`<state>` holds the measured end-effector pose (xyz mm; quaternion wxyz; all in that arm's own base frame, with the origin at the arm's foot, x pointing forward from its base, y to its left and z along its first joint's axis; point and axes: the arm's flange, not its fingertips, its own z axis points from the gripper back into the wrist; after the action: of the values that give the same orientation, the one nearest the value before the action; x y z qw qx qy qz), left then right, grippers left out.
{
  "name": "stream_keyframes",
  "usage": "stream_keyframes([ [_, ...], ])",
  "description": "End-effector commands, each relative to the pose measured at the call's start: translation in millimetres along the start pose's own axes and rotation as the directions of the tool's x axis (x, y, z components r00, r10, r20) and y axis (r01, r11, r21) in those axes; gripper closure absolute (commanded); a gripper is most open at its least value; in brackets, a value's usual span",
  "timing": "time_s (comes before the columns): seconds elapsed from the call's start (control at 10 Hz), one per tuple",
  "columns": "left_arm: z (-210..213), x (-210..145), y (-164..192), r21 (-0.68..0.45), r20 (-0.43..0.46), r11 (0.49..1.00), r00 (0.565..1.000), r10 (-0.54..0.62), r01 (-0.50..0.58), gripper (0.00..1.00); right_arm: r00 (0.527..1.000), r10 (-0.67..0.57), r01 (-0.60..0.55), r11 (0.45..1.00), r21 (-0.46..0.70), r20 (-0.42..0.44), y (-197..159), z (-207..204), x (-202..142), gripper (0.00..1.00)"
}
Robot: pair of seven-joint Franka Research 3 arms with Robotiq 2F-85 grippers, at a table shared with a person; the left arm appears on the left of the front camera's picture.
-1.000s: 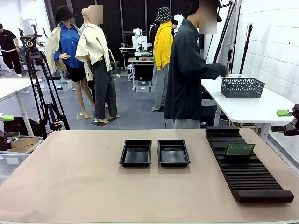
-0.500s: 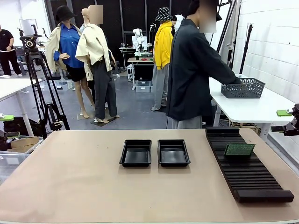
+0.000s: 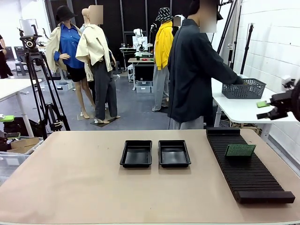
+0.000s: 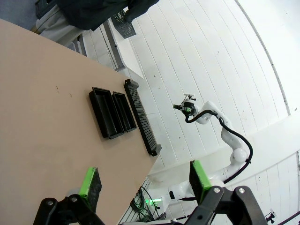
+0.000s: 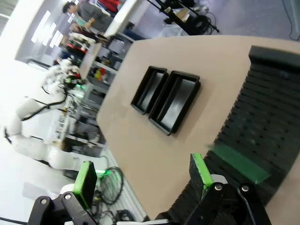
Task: Inspect and transfer BCBs to ESD trays.
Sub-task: Pick up the Blank PCB from the PCB Rack and place it in the left ESD tray.
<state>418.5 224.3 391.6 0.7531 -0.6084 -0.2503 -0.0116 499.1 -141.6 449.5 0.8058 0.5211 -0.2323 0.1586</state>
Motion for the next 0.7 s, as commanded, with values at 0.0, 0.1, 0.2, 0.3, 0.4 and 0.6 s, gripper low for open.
stream_keyframes([
  [0.0, 0, -1, -2, 0.010, 0.003, 1.000, 1.000, 0.007, -0.007, 0.00, 0.990, 0.092, -0.102, 0.990, -0.093, -0.108, 3, -19, 21, 0.00],
  [0.1, 0, -1, -2, 0.010, 0.003, 1.000, 1.000, 0.007, -0.007, 0.00, 0.979, 0.130, -0.153, 0.977, -0.145, -0.156, 4, -32, 33, 0.00],
  [0.2, 0, -1, -2, 0.010, 0.003, 1.000, 1.000, 0.007, -0.007, 0.00, 0.958, 0.179, -0.219, 0.961, -0.171, -0.223, 7, -43, 41, 0.00],
  [0.3, 0, -1, -2, 0.010, 0.003, 1.000, 1.000, 0.007, -0.007, 0.00, 0.931, 0.220, -0.290, 0.932, -0.220, -0.293, 10, -54, 46, 0.00],
  [0.4, 0, -1, -2, 0.010, 0.003, 1.000, 1.000, 0.007, -0.007, 0.00, 0.881, 0.263, -0.374, 0.896, -0.240, -0.392, 15, -64, 52, 0.00],
  [0.6, 0, -1, -2, 0.010, 0.003, 1.000, 1.000, 0.007, -0.007, 0.00, 0.788, 0.334, -0.518, 0.814, -0.263, -0.518, 25, -76, 50, 0.00],
])
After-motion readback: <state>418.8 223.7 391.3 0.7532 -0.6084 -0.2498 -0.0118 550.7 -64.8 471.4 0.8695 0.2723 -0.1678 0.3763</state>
